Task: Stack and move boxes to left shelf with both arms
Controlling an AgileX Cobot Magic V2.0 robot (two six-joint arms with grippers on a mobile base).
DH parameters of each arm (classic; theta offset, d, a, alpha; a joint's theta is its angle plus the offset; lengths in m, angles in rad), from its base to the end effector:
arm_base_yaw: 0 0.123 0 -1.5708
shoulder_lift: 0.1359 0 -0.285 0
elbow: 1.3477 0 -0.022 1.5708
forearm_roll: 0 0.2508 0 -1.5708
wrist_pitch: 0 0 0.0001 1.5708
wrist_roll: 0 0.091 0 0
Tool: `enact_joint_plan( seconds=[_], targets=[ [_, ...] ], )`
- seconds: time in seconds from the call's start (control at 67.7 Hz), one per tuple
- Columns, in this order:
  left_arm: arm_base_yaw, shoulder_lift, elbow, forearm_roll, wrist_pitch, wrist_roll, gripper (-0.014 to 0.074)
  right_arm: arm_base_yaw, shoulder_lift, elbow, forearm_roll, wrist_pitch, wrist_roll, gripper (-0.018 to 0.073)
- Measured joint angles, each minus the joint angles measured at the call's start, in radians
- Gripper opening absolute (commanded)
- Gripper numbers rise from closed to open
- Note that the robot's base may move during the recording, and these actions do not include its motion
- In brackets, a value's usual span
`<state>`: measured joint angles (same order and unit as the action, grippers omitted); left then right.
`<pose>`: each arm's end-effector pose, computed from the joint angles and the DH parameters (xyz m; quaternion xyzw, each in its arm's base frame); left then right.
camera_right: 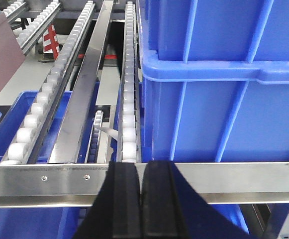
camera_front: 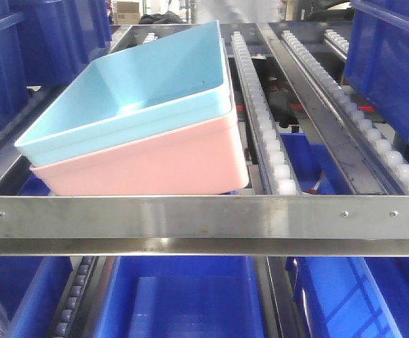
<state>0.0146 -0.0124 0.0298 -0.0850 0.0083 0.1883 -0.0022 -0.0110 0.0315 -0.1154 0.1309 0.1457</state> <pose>0.0567 0.0008 0.2030 0.0306 0.6843 0.0427 0.7273 0.0568 -0.0015 0.1913 0.0173 0.7289 0.0045 0.6843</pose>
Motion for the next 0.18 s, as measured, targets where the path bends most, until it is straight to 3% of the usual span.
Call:
enact_joint_plan(
  seconds=[0.177],
  targets=[
    [0.000,0.000,0.000,0.000,0.000,0.000,-0.0008,0.000,0.000,0.000,0.000,0.000,0.000,0.0036]
  ],
)
